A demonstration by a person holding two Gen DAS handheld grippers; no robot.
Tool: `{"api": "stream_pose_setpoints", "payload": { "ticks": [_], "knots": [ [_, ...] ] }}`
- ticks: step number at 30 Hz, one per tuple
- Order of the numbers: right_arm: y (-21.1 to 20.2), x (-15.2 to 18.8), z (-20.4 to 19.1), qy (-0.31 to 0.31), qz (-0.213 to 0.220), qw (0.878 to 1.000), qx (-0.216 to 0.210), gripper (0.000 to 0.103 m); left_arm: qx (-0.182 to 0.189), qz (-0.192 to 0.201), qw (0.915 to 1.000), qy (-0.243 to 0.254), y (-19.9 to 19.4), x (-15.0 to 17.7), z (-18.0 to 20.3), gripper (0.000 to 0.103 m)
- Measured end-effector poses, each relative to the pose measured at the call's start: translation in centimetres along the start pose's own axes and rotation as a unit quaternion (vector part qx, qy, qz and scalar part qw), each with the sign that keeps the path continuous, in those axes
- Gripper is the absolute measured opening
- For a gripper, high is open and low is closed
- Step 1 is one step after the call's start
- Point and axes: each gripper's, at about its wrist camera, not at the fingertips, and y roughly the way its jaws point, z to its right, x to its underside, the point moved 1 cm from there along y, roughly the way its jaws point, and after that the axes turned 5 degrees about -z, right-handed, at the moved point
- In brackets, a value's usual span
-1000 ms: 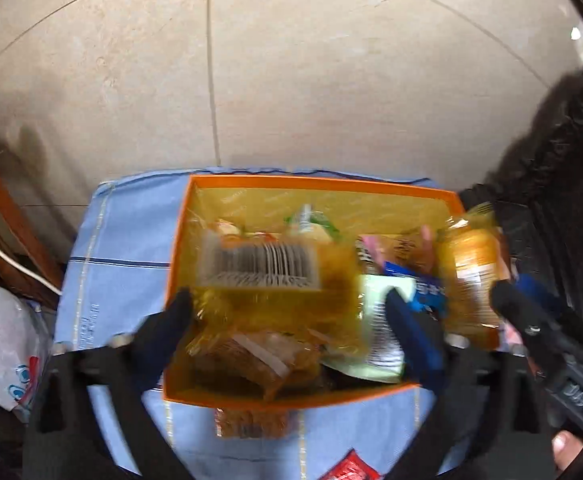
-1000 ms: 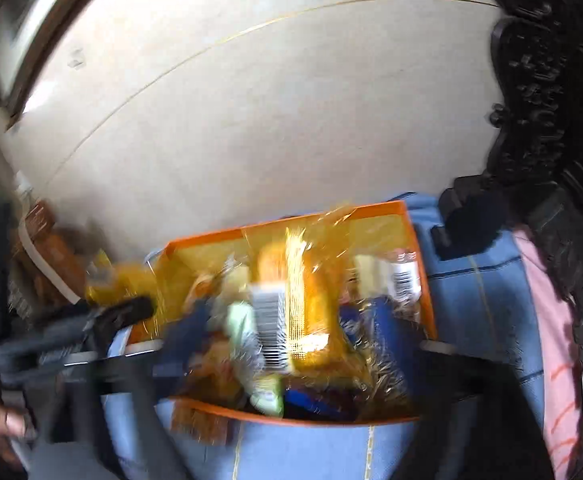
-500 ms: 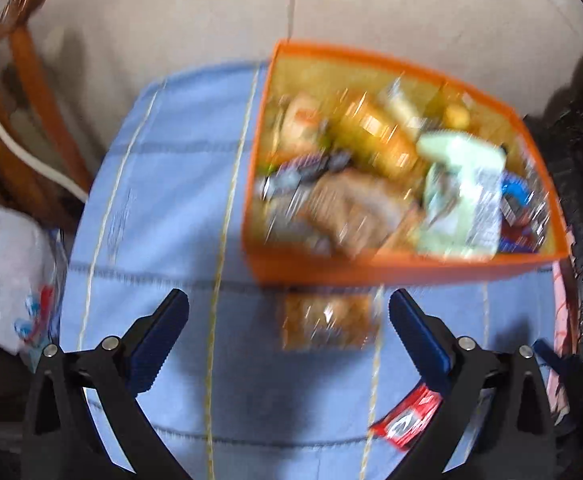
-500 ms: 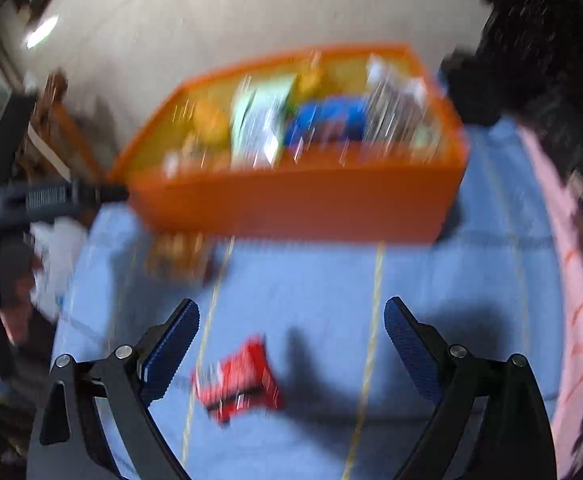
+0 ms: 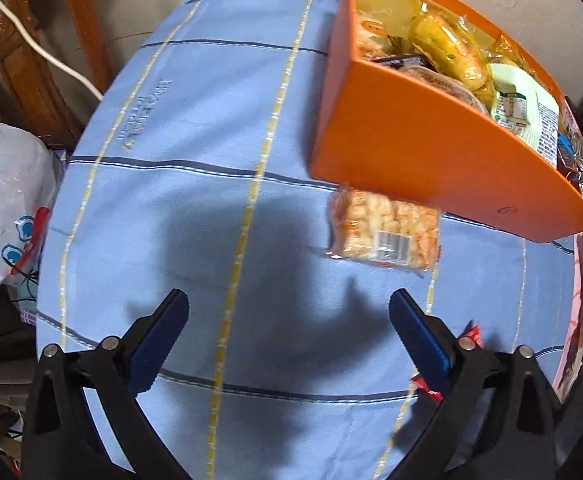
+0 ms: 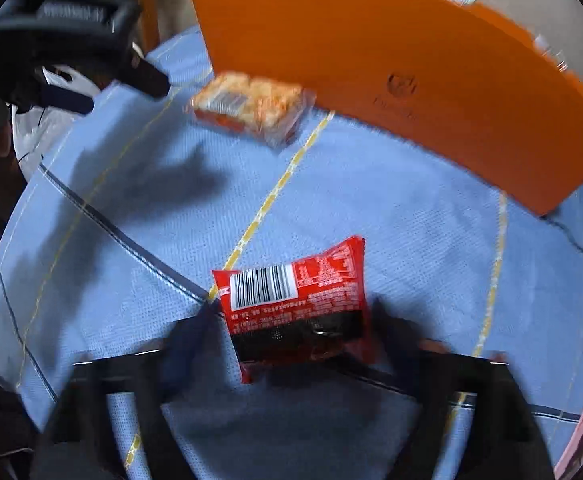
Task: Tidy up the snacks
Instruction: 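Grasp the crispy rice block with left tool while right tool grasps the red snack pack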
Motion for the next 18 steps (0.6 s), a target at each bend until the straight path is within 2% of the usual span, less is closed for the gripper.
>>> {"api": "stream_pose_setpoints", "payload": {
  "ticks": [1,4,8,14,15,18],
  "knots": [
    [0.0,-0.1,-0.1,-0.003,-0.004,1.0,0.006,0.054,0.002,-0.002,1.0,0.003,0.2,-0.1,0.4,0.098],
    [-0.8,-0.3,1.2,0.032,-0.008,0.999,-0.034,0.054,-0.004,-0.006,0.9998,0.016,0.9,-0.6,2.4,0.098],
    [-2.5,0.6,3.8,0.087,0.006,0.995,-0.054,0.054,-0.008,-0.019,0.9992,0.034,2.2,-1.3,4.9,0.098],
    [-3.5,2.6,5.8,0.124,0.005,0.991,-0.056,0.054,-0.019,-0.037,0.9984,0.037,4.6,-2.6,7.1,0.098],
    [-3.5,2.9,5.9,0.128,0.005,0.99,-0.056,0.054,-0.024,-0.041,0.9981,0.038,5.0,-2.8,7.4,0.098],
    [-3.5,3.6,5.9,0.134,0.004,0.989,-0.06,0.055,-0.075,-0.049,0.9946,0.054,6.4,-3.2,8.0,0.098]
  ]
}}
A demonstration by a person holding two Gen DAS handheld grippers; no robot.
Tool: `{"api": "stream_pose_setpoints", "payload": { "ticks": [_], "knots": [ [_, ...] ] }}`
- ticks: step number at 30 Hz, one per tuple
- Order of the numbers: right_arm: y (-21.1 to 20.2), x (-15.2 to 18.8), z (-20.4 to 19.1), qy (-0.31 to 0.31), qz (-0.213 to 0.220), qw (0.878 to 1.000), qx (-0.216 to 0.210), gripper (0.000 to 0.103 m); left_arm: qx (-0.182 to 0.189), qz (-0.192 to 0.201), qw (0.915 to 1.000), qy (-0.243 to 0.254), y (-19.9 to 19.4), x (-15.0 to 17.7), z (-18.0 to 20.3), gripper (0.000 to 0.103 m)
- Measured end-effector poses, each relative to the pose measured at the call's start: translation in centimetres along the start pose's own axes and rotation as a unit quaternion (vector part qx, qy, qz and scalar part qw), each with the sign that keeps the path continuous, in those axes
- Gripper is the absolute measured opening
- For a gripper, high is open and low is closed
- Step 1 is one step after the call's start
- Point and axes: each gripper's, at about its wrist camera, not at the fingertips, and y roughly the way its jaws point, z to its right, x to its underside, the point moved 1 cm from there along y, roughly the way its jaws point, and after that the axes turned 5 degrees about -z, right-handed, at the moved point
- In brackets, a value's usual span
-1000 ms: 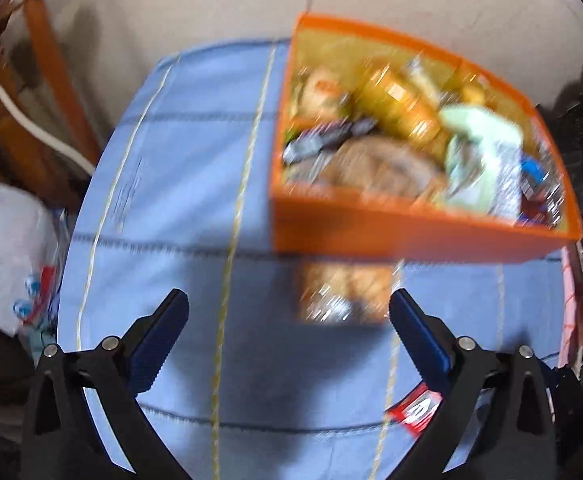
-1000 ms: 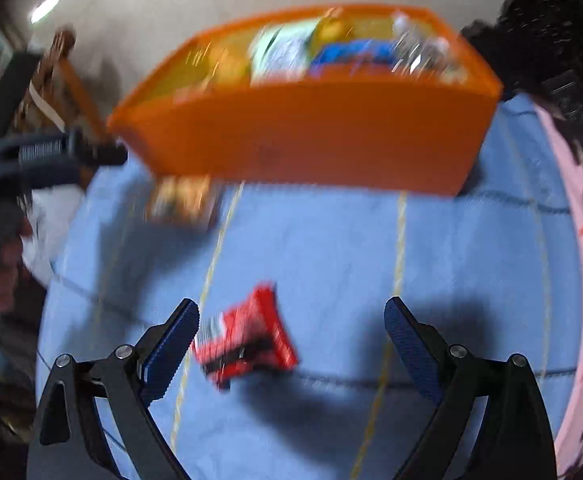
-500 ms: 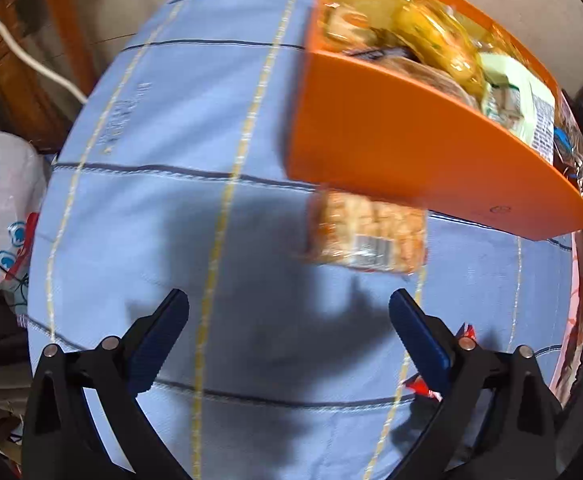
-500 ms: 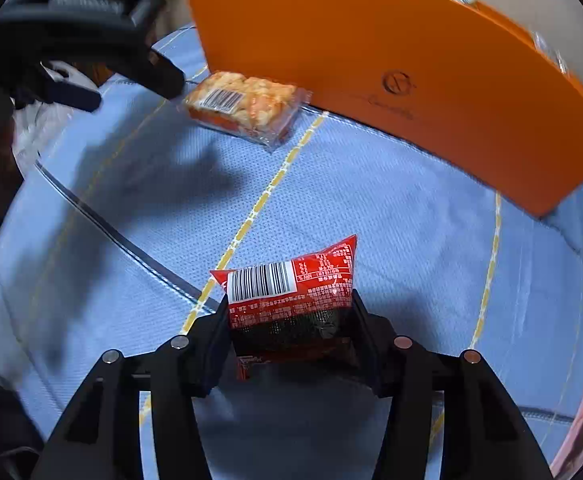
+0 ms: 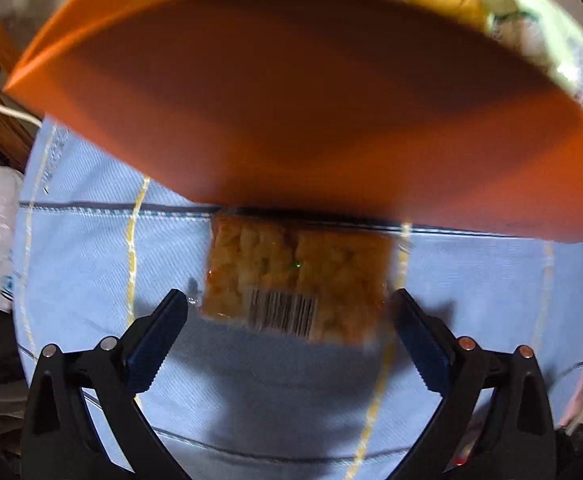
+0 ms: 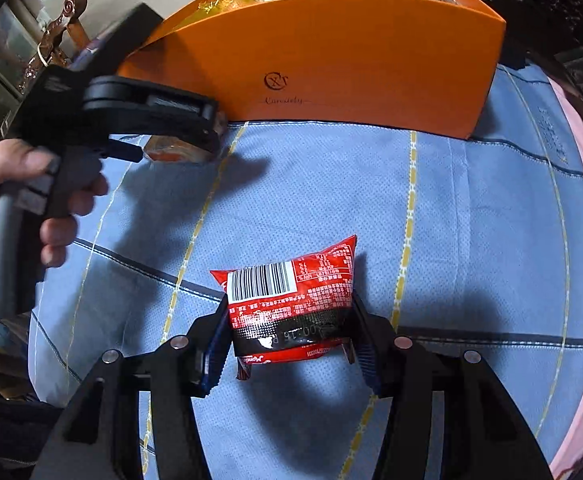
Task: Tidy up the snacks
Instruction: 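Grasp the crispy rice block with left tool while right tool grasps the red snack pack, then drop the rice block with left tool into the box while right tool drops the red pack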
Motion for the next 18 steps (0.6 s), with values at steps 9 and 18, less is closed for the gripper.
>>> {"api": "stream_pose_setpoints", "payload": {
  "ticks": [9,18],
  "knots": [
    [-0.7,-0.5,0.2,-0.001,0.017,1.0,-0.006,0.055,0.01,0.031,0.9994,0.008,-1.0,2.3,-2.2,0.079],
    [-1.6,-1.3,0.2,0.01,0.026,1.0,-0.011,0.055,0.045,0.071,0.9964,0.005,-4.7,6.4,-6.0,0.078]
  ]
}}
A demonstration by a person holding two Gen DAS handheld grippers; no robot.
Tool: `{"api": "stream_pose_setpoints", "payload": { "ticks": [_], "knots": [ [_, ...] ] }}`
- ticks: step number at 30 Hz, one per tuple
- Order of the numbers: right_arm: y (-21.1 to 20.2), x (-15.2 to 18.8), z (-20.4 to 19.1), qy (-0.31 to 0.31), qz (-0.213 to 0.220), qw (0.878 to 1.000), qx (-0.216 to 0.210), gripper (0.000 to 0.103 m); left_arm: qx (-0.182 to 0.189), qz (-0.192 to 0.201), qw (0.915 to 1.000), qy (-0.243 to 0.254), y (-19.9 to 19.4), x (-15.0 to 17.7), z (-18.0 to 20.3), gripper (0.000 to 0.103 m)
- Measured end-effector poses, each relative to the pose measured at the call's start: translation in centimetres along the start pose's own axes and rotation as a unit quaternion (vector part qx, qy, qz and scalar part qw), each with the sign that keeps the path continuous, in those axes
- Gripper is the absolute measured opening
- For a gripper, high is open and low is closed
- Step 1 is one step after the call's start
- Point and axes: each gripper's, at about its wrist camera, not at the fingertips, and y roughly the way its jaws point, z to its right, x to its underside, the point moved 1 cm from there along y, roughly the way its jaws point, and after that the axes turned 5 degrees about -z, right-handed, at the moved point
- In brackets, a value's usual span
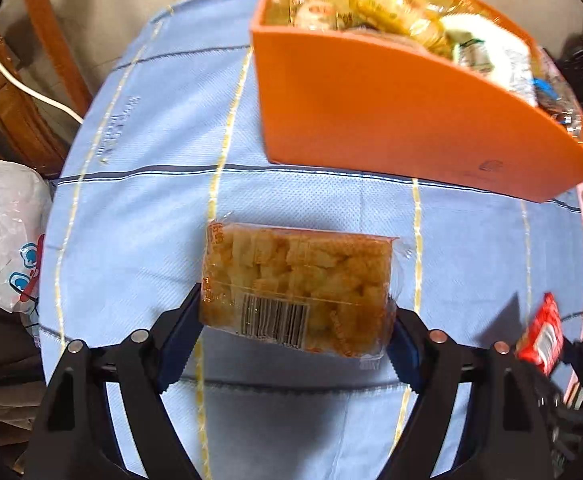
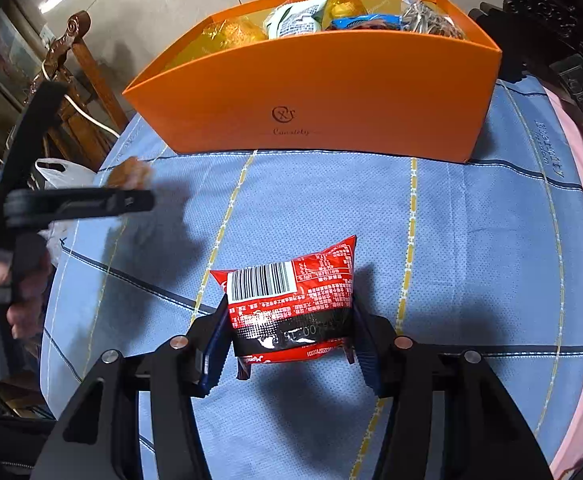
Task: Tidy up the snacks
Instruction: 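Drop the rice block with left tool into the box while right tool drops the red pack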
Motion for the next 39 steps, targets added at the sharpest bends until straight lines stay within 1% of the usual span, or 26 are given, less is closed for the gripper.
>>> {"api": "stream_pose_setpoints", "payload": {
  "ticks": [1,3,4,6,10,11,12,13,14,18,23,26,31,37,39],
  "knots": [
    [-0.8,0.2,0.3,0.002,0.001,1.0,-0.001,0.055,0.002,0.004,1.0,0.002,-0.5,-1.0,-0.1,0.078],
    [-0.9,0.1,0.3,0.008,0.007,1.0,-0.004,0.055,0.004,0.014,0.9999,0.006,-1.1,-0.9,-0.5,0.078],
    [-1.2,0.0,0.3,0.011,0.011,1.0,-0.006,0.055,0.003,0.022,0.9997,0.011,-1.8,-1.2,-0.4,0.078],
    [-1.9,-0.2,0.4,0.013,0.018,1.0,-0.008,0.055,0.006,0.033,0.9994,0.012,-2.9,-0.8,0.1,0.078],
    [-3.6,-1.4,0.6,0.013,0.041,0.999,-0.01,0.055,0.02,0.053,0.9981,0.023,-4.6,-1.9,0.4,0.078],
    [-4.2,-1.8,0.7,0.013,0.049,0.999,-0.011,0.055,0.025,0.058,0.9977,0.025,-4.8,-2.1,0.5,0.078],
    [-4.6,-2.1,0.8,0.014,0.055,0.998,-0.013,0.055,0.027,0.067,0.997,0.027,-5.5,-2.5,0.7,0.078],
    [-5.0,-2.5,0.9,0.016,0.062,0.998,-0.014,0.055,0.028,0.076,0.9963,0.03,-6.9,-2.2,1.6,0.078],
    [-5.5,-3.0,1.0,0.015,0.069,0.997,-0.013,0.055,0.028,0.081,0.9958,0.033,-7.2,-2.5,1.8,0.078],
    [-6.7,-4.8,1.4,0.015,0.093,0.996,-0.006,0.055,0.041,0.101,0.9931,0.044,-8.7,-4.3,2.6,0.079],
    [-8.4,-7.9,2.0,0.012,0.129,0.992,0.004,0.055,0.043,0.124,0.9899,0.053,-10.6,-6.4,4.2,0.079],
    [-9.2,-9.9,2.3,0.015,0.149,0.989,0.006,0.055,0.042,0.134,0.9882,0.06,-11.2,-7.8,5.0,0.079],
    [-9.5,-13.1,2.8,0.011,0.165,0.986,0.011,0.056,0.037,0.143,0.9869,0.066,-11.0,-10.3,6.1,0.079],
    [-8.5,-16.2,3.3,0.02,0.17,0.985,0.022,0.056,0.031,0.134,0.9886,0.062,-9.5,-13.2,6.6,0.079],
    [-8.1,-17.1,3.4,0.025,0.17,0.985,0.018,0.056,0.03,0.13,0.9893,0.059,-9.0,-13.9,6.6,0.079]
  ]
}}
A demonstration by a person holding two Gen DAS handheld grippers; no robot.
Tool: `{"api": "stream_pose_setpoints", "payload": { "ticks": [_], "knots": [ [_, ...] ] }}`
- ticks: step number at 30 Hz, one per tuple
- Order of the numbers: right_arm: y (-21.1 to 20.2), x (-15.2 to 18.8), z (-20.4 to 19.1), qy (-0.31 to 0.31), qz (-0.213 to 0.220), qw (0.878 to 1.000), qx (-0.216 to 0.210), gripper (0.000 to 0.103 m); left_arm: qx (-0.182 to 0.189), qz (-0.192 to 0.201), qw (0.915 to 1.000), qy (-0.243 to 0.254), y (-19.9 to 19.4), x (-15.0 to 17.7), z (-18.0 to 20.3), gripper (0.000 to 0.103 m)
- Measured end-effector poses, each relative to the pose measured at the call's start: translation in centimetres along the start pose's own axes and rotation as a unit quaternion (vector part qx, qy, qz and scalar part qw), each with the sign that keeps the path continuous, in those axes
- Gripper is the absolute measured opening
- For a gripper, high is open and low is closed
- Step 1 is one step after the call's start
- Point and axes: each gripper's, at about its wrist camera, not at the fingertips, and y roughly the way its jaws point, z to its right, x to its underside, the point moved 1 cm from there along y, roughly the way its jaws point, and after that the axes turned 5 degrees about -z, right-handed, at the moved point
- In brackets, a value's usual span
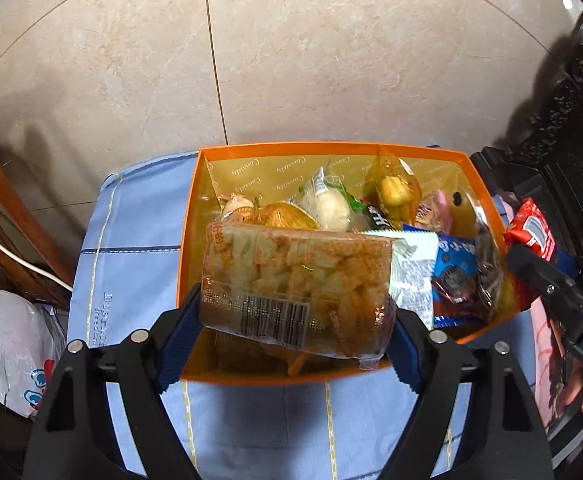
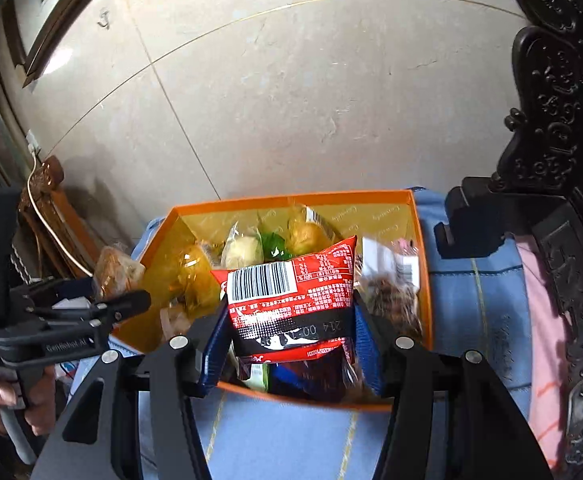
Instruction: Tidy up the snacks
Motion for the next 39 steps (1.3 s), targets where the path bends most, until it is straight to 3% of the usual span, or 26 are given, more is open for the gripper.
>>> {"api": "stream_pose_setpoints", "payload": {
  "ticks": [5,6,7,10,18,24,39],
  "knots": [
    [1.7,-1.2,-0.1,0.01,-0.001,1.0,0.01,0.057,-0.01,-0.004,0.9999,-0.003,1.4,-1.2,0.1,0.079],
    [2.0,-1.4,-0.1,0.014,0.002,1.0,0.015,0.064,-0.014,-0.005,0.9999,-0.004,1.9,-1.6,0.1,0.081],
    [2.4,-1.6,0.0,0.021,0.005,0.999,0.025,0.079,-0.023,-0.009,0.9997,-0.003,2.4,-1.8,0.2,0.089],
    [2.4,-1.5,0.4,0.048,0.016,0.998,0.041,0.091,-0.059,-0.029,0.9978,0.001,3.3,-1.8,0.3,0.095],
    [0.8,1.8,-0.3,0.039,-0.005,0.999,0.027,0.091,-0.065,-0.031,0.9974,0.001,2.3,0.4,-0.1,0.096],
    [-1.7,4.8,-0.6,0.054,-0.015,0.998,0.023,0.092,-0.065,-0.018,0.9977,0.008,-0.6,2.1,0.0,0.096],
    [-10.3,9.1,-4.2,0.033,0.019,0.999,0.026,0.097,-0.048,0.021,0.9986,-0.004,-9.9,8.9,0.1,0.097]
  ]
}}
